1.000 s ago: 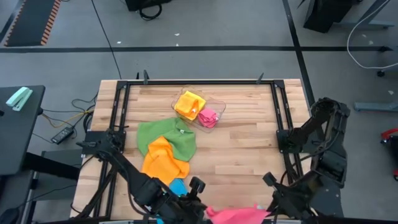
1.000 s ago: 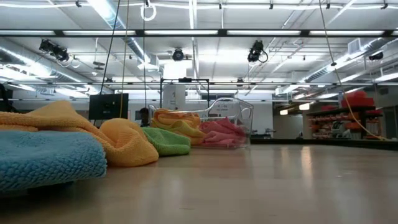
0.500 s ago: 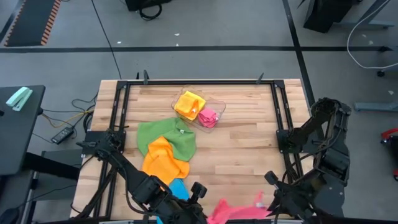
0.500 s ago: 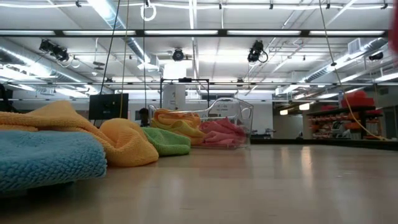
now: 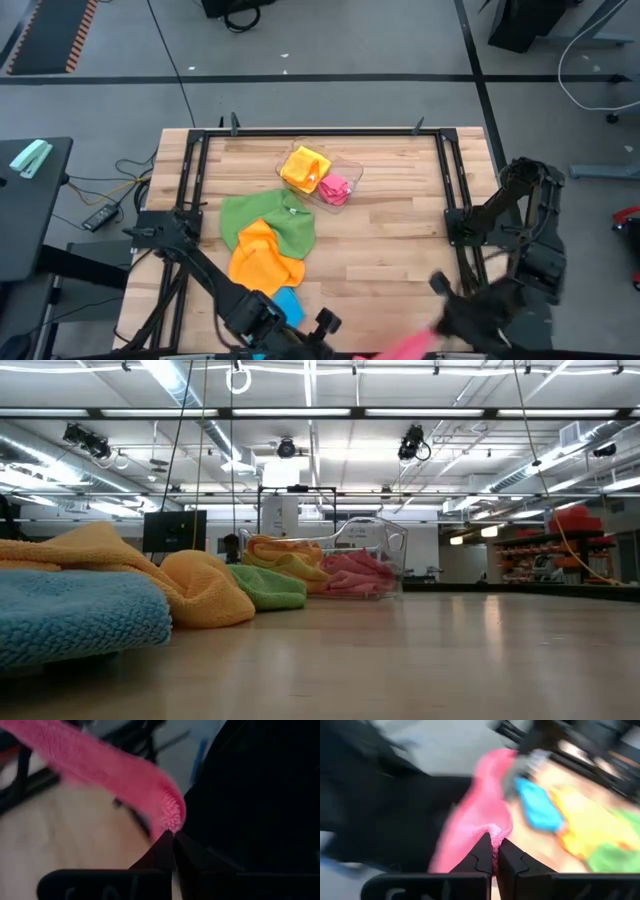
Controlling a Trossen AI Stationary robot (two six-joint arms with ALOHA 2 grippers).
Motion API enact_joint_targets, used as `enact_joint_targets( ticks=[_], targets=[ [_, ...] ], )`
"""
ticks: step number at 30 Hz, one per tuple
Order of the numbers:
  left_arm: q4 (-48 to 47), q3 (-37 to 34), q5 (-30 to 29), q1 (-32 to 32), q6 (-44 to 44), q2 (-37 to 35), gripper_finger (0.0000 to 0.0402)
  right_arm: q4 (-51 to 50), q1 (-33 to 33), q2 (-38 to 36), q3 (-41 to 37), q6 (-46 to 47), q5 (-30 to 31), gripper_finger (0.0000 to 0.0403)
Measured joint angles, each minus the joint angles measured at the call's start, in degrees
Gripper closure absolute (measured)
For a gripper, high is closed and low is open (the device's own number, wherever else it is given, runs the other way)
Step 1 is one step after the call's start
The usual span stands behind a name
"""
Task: Fold microfiber towels
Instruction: Fold the pink microfiber cloth
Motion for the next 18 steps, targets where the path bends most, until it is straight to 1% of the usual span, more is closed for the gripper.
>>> enact_joint_targets(
  ticks=[4, 6, 8, 10, 14, 18],
  targets=[
    [-4.87, -0.1, -1.21, 1.42, -2.81, 1.14, 0.0389, -7.21, -5.38, 0.05, -2.1, 2.59, 5.01, 0.039],
    [-8.17, -0.13, -3.16, 1.87, -4.92, 1.41, 0.0395, -7.76, -8.01, 0.11, -4.15, 2.34, 6.54, 0.0391],
    [-10.14, 0.01, -5.18, 2.73, -8.25, 1.8, 0.0395, -7.65, -11.06, 0.07, -6.45, 1.67, 6.73, 0.0391],
    [-14.29, -0.1, -6.35, 3.44, -12.43, 2.25, 0.0389, -7.72, -13.71, 0.09, -8.88, 1.48, 6.59, 0.0391],
    [-19.71, -0.15, -6.96, 4.96, -19.38, 4.1, 0.0381, -7.83, -18.55, 0.09, -13.02, -0.17, 6.27, 0.0391],
    [-23.31, -0.06, -7.07, 6.09, -23.3, 5.14, 0.0391, -7.65, -22.24, 0.09, -15.48, -3.28, 6.09, 0.0392]
  ],
)
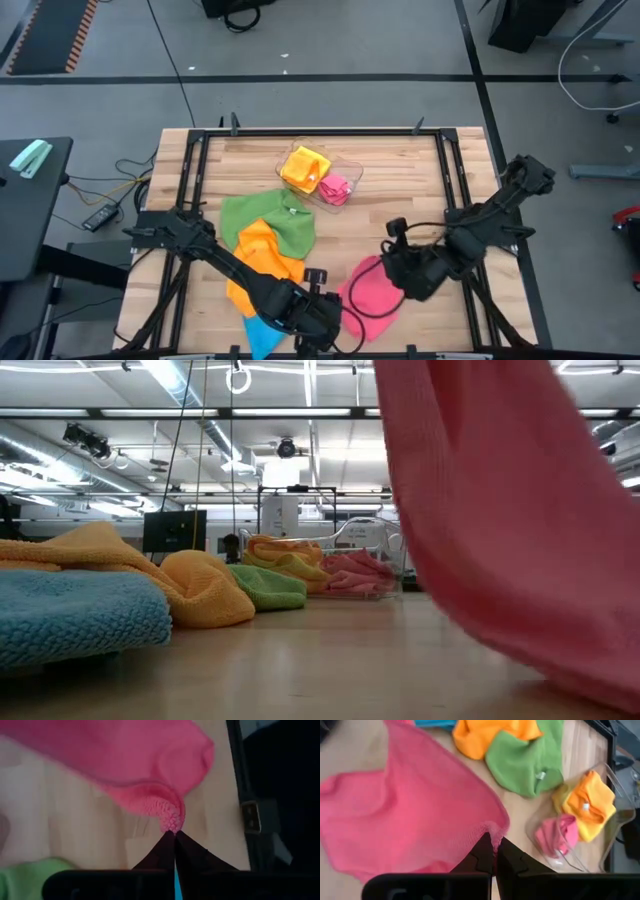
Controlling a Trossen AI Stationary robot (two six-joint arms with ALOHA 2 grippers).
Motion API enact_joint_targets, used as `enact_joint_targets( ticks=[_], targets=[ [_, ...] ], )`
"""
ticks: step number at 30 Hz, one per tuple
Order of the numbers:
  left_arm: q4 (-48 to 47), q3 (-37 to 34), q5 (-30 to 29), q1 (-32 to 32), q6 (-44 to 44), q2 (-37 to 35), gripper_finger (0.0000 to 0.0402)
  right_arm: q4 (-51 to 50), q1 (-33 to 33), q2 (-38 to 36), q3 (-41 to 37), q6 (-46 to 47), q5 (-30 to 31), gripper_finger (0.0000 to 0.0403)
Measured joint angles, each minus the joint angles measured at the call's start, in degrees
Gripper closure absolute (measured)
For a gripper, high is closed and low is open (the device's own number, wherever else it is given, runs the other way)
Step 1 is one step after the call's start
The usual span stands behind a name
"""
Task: Fold microfiber towels
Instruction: Fold the pink microfiber cloth
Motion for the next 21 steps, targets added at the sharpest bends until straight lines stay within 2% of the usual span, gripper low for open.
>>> enact_joint_targets(
  ticks=[12, 17, 21],
  targets=[
    [-8.14, 0.0, -1.76, 2.26, -9.93, 2.19, 0.038, 4.56, -7.17, -0.05, -6.66, -10.78, 0.01, 0.0392],
    [-11.86, 0.0, -1.88, 2.77, -11.71, 3.84, 0.0395, 8.41, -11.0, -0.03, -11.31, -15.94, 0.01, 0.0391],
    [-13.78, 0.0, -2.52, 3.01, -12.44, 4.93, 0.0383, 12.28, -14.54, -0.03, -14.72, -20.04, 0.01, 0.0391]
  ],
)
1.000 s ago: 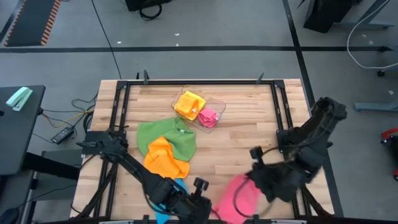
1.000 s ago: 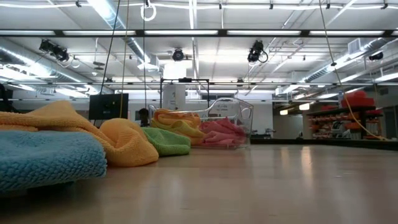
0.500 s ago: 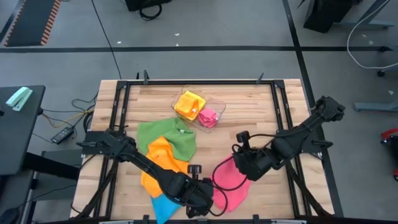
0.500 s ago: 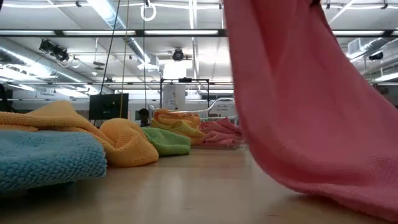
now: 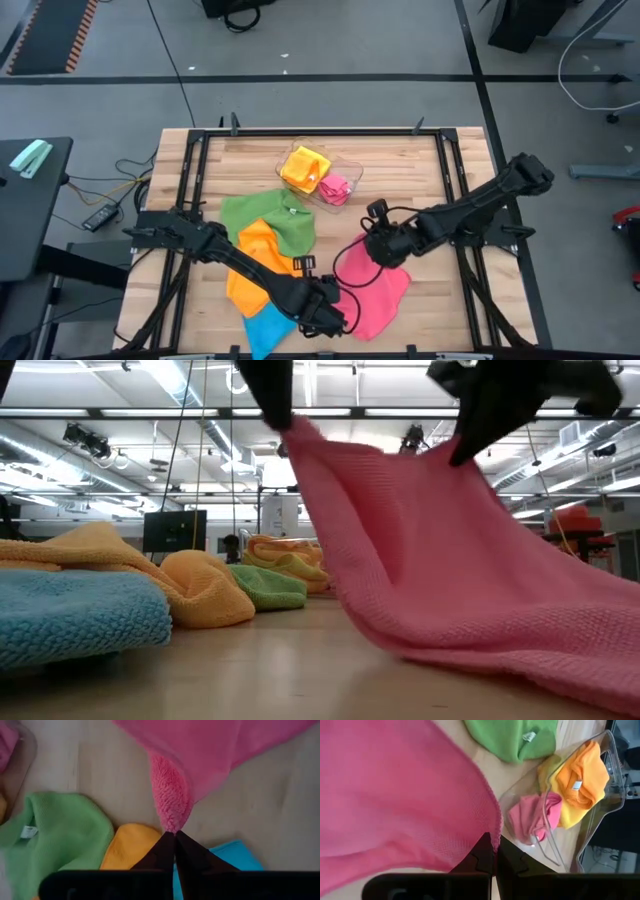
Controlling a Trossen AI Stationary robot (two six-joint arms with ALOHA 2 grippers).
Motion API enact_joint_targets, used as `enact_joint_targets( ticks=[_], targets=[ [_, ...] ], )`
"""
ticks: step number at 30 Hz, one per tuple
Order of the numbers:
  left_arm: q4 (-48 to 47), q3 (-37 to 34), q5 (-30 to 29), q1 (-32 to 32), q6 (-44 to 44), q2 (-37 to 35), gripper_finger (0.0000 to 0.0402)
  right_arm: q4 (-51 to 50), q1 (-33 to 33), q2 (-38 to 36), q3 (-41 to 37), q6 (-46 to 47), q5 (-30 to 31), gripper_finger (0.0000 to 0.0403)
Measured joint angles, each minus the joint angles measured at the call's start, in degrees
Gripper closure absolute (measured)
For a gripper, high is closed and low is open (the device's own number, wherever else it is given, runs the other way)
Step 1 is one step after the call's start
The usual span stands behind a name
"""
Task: Fold microfiber towels
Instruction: Fold the pink microfiber cloth
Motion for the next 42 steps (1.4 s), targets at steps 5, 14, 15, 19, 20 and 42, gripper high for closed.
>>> enact_joint_targets(
  ticks=[5, 14, 15, 19, 20, 42],
  targets=[
    [-5.22, -0.02, -2.51, 0.4, -0.48, 0.61, 0.0382, 7.49, -4.77, 0.0, -3.81, -5.78, -0.81, 0.0391],
    [-5.05, -2.34, -7.79, 1.5, 5.62, 0.57, 0.0379, 13.59, -13.12, 0.0, -5.47, -13.43, -5.39, 0.0391],
    [-4.92, -3.57, -7.85, 1.98, 5.61, 0.57, 0.0378, 13.57, -13.99, 0.0, -5.43, -13.97, -5.66, 0.0391],
    [-5.02, -10.07, -8.01, 3.49, 6.85, 0.57, 0.0384, 14.02, -16.59, 0.0, -5.25, -15.71, -7.75, 0.0391],
    [-5.09, -11.93, -7.98, 3.74, 7.36, 0.48, 0.0389, 14.22, -17.15, 0.0, -5.25, -16.08, -8.36, 0.0391],
    [13.96, -32.09, -5.6, 6.54, 6.9, -16.05, 0.0371, 12.88, -19.0, 0.0, -5.14, -12.61, -18.27, 0.0391]
  ],
)
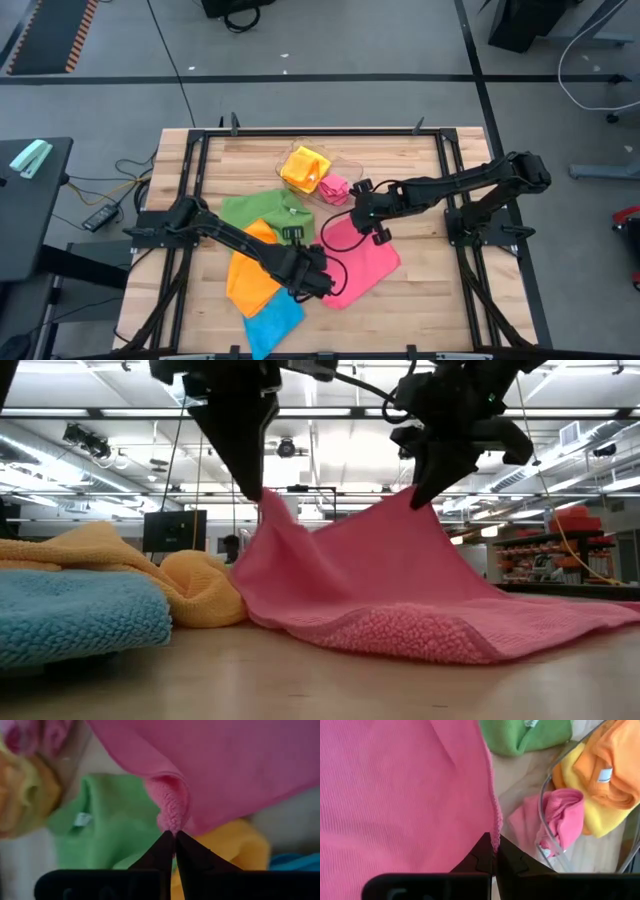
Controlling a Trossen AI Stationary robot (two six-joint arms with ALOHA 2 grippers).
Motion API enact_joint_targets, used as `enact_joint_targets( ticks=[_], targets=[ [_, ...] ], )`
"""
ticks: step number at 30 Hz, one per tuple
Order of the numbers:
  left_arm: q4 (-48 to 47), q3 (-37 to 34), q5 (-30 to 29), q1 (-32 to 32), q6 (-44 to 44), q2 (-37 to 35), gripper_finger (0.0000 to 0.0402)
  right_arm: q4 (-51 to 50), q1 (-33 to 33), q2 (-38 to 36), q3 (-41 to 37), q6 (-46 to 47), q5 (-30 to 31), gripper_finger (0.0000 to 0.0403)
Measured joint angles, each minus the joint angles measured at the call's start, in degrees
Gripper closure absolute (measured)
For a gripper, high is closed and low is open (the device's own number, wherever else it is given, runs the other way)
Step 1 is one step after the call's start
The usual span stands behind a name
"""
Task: Fold microfiber towels
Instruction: Fold the pink microfiber cloth
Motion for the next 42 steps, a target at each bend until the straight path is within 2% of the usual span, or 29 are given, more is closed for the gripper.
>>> enact_joint_targets(
  ticks=[5, 9, 15, 18, 25, 30, 35, 42],
  targets=[
    [5.24, 0.0, 1.64, -0.33, -2.79, 0.05, 0.0383, -2.99, 0.0, 0.0, 0.0, 0.07, -0.28, 0.0391],
    [9.61, 0.0, 1.66, -0.94, -2.83, 0.05, 0.0393, -5.88, 0.04, 0.0, 0.0, 0.63, -3.52, 0.0391],
    [15.76, 0.04, 2.42, -1.68, -1.42, 0.77, 0.0376, -9.51, 2.74, 0.0, 0.0, 4.07, -5.15, 0.0391],
    [19.56, 0.05, 6.19, -1.77, 0.84, 2.54, 0.0375, -9.56, 4.96, 0.0, 0.0, 6.2, -5.2, 0.0391],
    [23.0, -0.02, 10.37, -2.08, 2.13, 5.45, 0.0392, -13.31, 9.2, -0.03, 0.0, 10.93, -5.26, 0.0391],
    [26.34, 0.0, 12.88, -2.68, 2.15, 5.86, 0.0379, -16.54, 11.25, -0.04, 0.0, 14.25, -5.13, 0.0391],
    [28.9, 0.0, 13.7, -3.63, 2.15, 5.92, 0.0372, -16.99, 13.59, -0.04, 0.0, 16.04, -5.17, 0.0391],
    [30.45, -0.02, 13.78, -4.2, 2.31, 7.61, 0.039, -19.82, 16.22, -0.02, 0.0, 19.12, -5.08, 0.0391]
  ],
)
